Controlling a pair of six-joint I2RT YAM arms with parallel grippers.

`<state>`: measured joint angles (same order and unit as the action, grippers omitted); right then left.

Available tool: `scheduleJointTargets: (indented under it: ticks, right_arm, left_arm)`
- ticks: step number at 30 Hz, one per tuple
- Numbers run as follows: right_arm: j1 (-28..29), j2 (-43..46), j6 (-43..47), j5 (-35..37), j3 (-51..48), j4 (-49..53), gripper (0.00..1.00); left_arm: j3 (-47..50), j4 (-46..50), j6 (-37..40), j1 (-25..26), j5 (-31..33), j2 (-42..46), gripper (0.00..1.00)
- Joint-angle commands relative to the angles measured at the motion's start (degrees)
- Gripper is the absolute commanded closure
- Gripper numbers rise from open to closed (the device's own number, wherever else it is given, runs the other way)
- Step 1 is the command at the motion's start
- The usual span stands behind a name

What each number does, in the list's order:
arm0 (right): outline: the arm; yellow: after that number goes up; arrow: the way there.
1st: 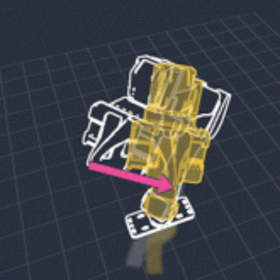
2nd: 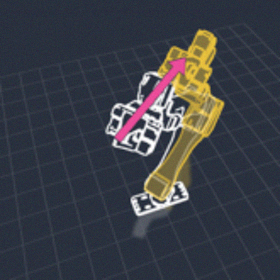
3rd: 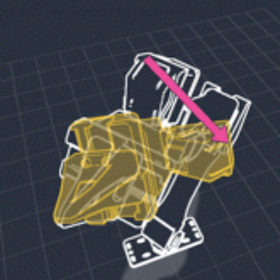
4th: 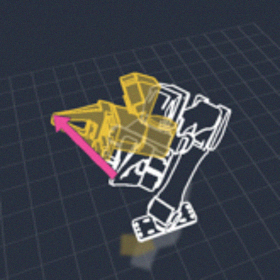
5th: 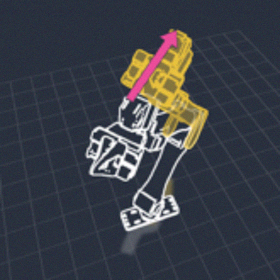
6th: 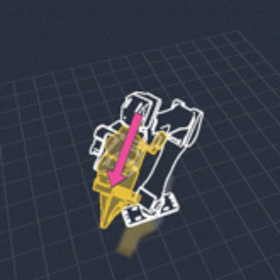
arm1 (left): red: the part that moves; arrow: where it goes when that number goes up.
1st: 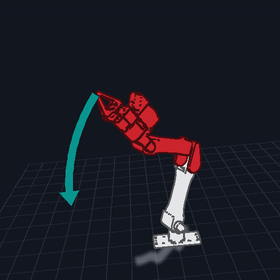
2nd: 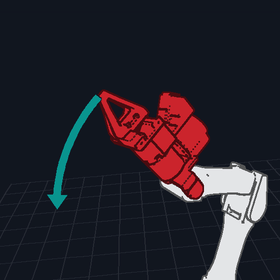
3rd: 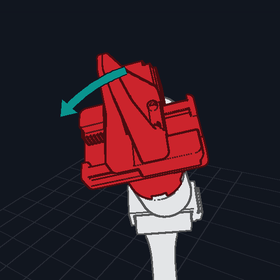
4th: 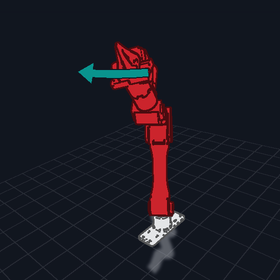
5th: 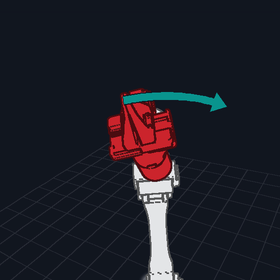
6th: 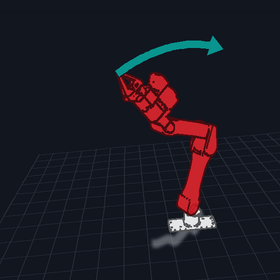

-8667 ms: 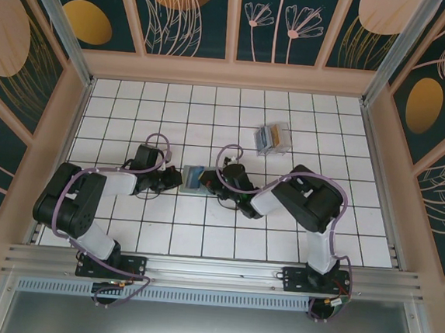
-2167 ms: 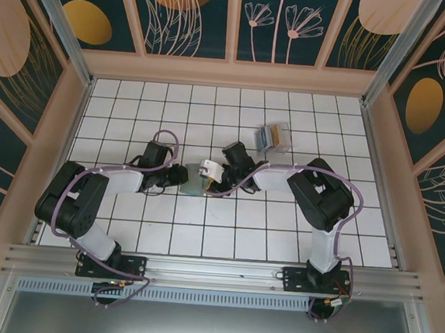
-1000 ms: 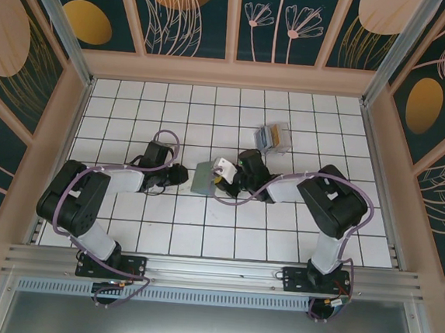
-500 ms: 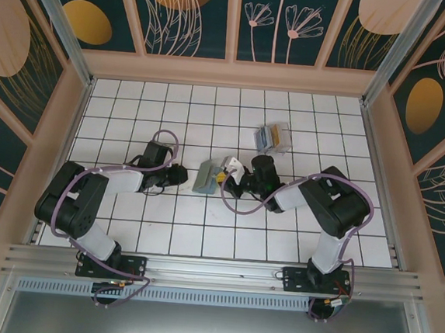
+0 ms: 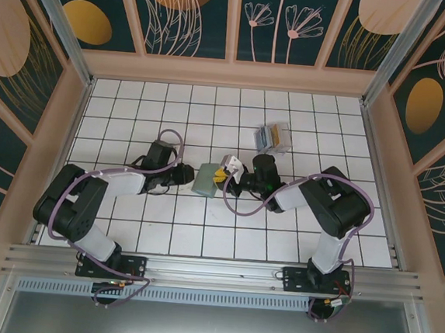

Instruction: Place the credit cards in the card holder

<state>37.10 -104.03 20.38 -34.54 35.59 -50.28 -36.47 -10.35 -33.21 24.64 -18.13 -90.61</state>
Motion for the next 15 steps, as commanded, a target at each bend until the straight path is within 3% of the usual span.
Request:
scheduleJointTargets:
  ticks: [1, 4, 7, 12, 15]
  right_arm:
    - [-0.37, 0.23, -0.69, -2.36, 0.27, -1.66, 0.74]
    - [-0.50, 1.70, -2.25, -1.96, -0.58, -1.90, 0.75]
    - [-0.56, 5.06, -7.19, 3.50, -0.98, 0.66, 0.73]
    - [1.05, 12.22, -22.97, 13.70, 0.65, 11.72, 0.67]
    - [3.74, 16.84, -37.84, 25.04, 0.72, 19.48, 0.65]
  left_arm:
    - [-1.89, -2.05, 0.27, 1.66, -0.24, -2.59, 0.69]
    - [-2.44, -2.30, -0.10, 2.58, 0.54, -4.30, 0.69]
    - [-2.31, -2.27, -0.14, 2.95, 1.59, -4.66, 0.69]
    - [-2.25, -1.75, -0.01, 3.09, 1.78, -4.13, 0.68]
    - [-2.38, -1.50, -0.02, 3.22, 1.50, -4.05, 0.66]
